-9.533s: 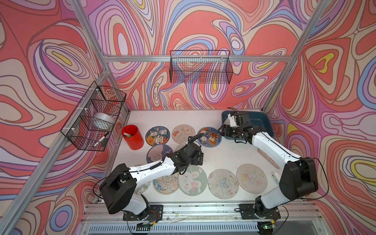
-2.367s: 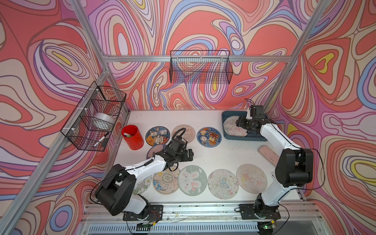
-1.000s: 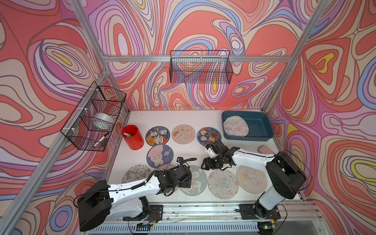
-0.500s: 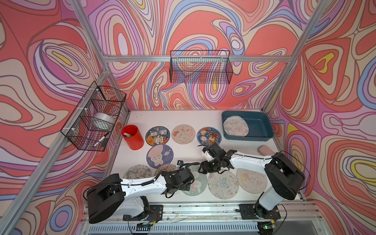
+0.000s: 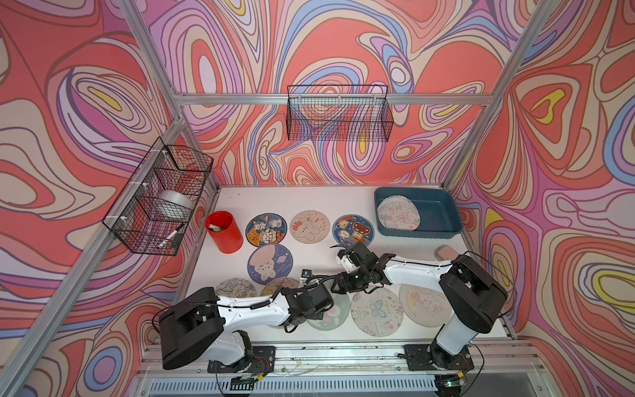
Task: Put the coasters into the storage box
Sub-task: Pick up the coaster from the center of the board.
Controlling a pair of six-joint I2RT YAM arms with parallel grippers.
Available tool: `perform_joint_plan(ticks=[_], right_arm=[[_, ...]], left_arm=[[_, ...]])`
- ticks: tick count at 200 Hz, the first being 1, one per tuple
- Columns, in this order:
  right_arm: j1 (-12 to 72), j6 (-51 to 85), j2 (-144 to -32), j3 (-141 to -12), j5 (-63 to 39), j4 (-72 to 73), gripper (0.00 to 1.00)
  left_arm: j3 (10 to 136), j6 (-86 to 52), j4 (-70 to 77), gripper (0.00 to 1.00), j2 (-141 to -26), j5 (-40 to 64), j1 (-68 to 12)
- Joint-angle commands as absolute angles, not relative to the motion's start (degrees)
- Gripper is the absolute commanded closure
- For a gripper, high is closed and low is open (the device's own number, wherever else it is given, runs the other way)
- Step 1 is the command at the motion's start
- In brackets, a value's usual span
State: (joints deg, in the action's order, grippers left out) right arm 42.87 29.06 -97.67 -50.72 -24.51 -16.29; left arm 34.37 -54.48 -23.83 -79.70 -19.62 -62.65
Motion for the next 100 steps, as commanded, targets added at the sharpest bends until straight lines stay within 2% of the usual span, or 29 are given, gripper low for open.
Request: perform_joint_plan(ticks=[1, 22, 41, 100], right_arm=[[43.70, 30.06, -101.18, -50.66, -26.03, -16.15, 0.42], [43.73, 30.23, -103.29, -51.48, -26.80, -15.45, 0.46], [43.76, 30.27, -104.22, -52.28, -27.27, -15.12, 0.53], [43.69, 30.15, -103.83, -53.48, -25.77, -15.46, 0.87]], left_arm=[[33.59, -55.37, -25.57, 0.03, -82.35, -19.24, -63.11], [33.60, -55.28, -25.31, 0.03, -82.35, -19.20, -63.08], [33.73, -55.04, -25.36, 0.03, -82.27, -19.23, -63.11], [34.25, -54.82, -26.02, 0.03, -81.74, -19.92, -63.11]])
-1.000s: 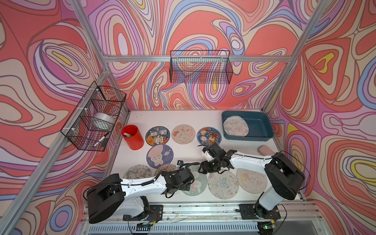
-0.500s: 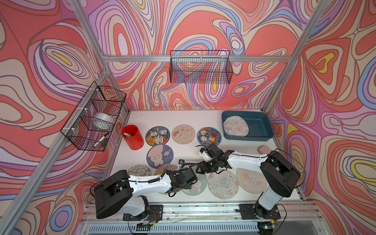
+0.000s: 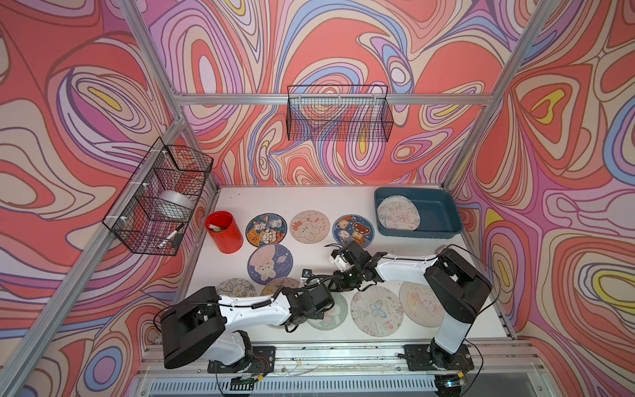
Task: Put the coasters into the storage box
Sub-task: Pick up the coaster from the center of the board.
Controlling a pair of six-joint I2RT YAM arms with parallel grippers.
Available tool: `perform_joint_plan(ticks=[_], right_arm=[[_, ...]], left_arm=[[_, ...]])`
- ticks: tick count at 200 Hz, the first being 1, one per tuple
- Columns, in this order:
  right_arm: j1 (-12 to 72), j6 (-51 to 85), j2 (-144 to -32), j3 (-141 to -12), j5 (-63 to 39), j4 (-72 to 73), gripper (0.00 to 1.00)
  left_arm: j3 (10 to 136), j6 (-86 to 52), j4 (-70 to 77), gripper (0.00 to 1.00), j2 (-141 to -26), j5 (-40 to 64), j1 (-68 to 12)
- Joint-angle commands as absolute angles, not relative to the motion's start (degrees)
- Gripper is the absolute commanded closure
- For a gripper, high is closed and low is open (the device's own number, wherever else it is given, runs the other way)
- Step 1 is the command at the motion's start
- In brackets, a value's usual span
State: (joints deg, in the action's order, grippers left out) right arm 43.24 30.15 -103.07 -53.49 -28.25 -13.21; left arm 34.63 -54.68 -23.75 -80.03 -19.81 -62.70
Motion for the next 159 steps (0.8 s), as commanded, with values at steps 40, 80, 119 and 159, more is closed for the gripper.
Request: perform_joint_plan(ticks=[40, 80, 119, 159], right_arm=[[43.75, 29.08, -99.95, -56.90, -18.77, -19.37, 1.00], [43.58, 26.26, -96.14, -62.04, -7.14, -24.10, 1.00], [41.41, 23.01, -94.29, -67.74, 1.94, -25.93, 1.00], [34.05, 21.34, -93.29, -71.79, 1.36, -26.08, 1.00]], left_arm=[[36.96, -53.05, -27.22, 0.03, -80.92, -21.76, -63.11], [39.18, -50.12, -23.51, 0.02, -77.75, -23.28, -63.11], [41.99, -44.53, -16.46, 0.01, -74.74, -26.81, -63.11], [46.55, -34.33, -6.70, 0.01, -75.57, -26.53, -62.93]])
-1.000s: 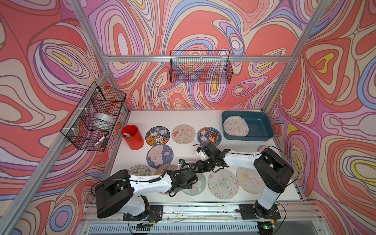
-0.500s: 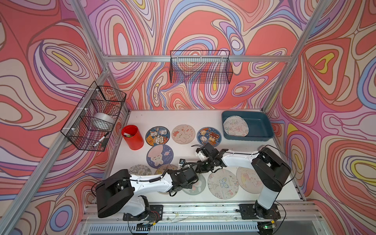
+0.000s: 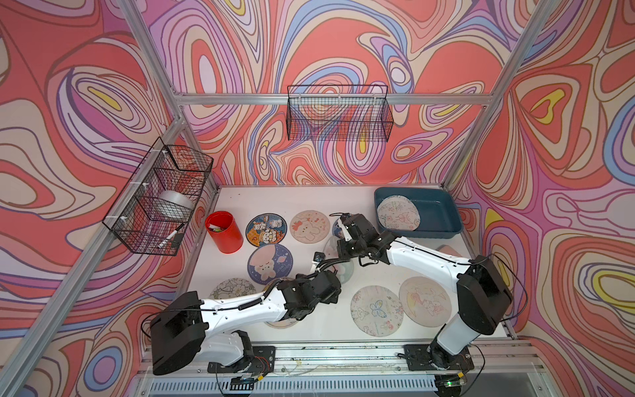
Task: Put the coasters into the storage box
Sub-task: Pick up the coaster from the center of the board, then place the coaster in the storage box.
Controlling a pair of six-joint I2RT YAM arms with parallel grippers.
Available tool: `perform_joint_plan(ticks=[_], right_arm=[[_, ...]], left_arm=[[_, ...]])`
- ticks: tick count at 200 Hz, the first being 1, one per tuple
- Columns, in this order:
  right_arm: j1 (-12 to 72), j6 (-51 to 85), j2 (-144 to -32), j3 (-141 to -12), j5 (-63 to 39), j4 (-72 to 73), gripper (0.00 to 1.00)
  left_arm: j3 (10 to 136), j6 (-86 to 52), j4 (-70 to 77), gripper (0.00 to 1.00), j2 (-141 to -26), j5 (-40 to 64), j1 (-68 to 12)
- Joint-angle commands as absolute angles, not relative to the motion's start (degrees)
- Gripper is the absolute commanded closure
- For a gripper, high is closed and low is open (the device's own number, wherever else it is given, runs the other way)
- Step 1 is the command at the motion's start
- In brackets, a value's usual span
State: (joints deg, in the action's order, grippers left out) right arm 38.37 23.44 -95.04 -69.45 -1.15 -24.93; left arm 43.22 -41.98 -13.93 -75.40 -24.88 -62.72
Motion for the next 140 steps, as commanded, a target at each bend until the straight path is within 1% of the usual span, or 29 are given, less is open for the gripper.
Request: perform_joint_plan(ticks=[1, 36, 88, 140], right_arm=[[33.81, 21.35, -93.23, -71.84, 1.34, -26.09, 1.00], [27.91, 19.05, -91.98, -75.45, 2.21, -26.93, 1.00], [20.20, 16.59, -91.31, -80.33, 5.27, -25.28, 1.00], [12.94, 17.28, -94.45, -84.11, 5.77, -21.02, 1.00]], left_arm=[[46.74, -34.08, -6.56, 0.01, -75.66, -26.45, -62.93], [51.61, -28.41, -2.84, 0.00, -79.67, -21.71, -61.36], [50.24, -33.17, 7.43, 0.00, -84.28, -7.17, -53.49], [52.31, -32.60, 7.96, 0.00, -88.61, -2.66, -50.31]])
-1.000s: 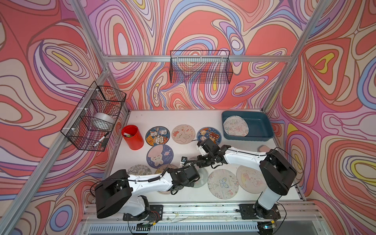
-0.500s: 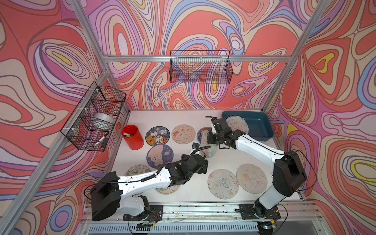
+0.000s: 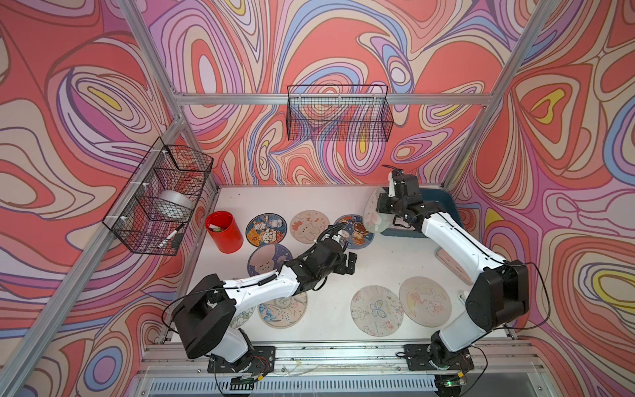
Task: Put the coasters into the storage box
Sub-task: Place the coaster in the storage box.
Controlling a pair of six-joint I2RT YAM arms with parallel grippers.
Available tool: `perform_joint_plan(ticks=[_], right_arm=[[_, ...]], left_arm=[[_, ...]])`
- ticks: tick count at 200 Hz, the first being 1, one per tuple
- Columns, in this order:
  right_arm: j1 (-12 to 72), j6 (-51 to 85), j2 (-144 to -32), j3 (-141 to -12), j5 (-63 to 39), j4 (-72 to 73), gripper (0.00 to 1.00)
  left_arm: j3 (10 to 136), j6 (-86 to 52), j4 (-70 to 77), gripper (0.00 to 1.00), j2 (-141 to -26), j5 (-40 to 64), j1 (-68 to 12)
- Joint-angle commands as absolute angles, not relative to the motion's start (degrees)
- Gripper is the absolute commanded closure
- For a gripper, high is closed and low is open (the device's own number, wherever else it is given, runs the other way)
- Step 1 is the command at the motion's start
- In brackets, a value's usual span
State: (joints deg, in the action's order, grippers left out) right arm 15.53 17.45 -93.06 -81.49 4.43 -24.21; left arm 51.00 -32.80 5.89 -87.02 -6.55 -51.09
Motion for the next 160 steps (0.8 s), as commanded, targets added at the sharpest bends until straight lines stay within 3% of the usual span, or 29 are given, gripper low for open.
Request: perform_joint_plan(ticks=[1, 160], right_arm=[[12.80, 17.30, -94.55, -84.20, 5.78, -21.01, 1.00], [2.83, 21.38, -117.24, -94.46, 7.98, -18.15, 1.00]], left_arm=[[52.35, -32.56, 8.02, 0.00, -88.64, -2.61, -50.34], [51.81, -30.59, 10.46, 0.01, -90.54, 1.91, -47.06]])
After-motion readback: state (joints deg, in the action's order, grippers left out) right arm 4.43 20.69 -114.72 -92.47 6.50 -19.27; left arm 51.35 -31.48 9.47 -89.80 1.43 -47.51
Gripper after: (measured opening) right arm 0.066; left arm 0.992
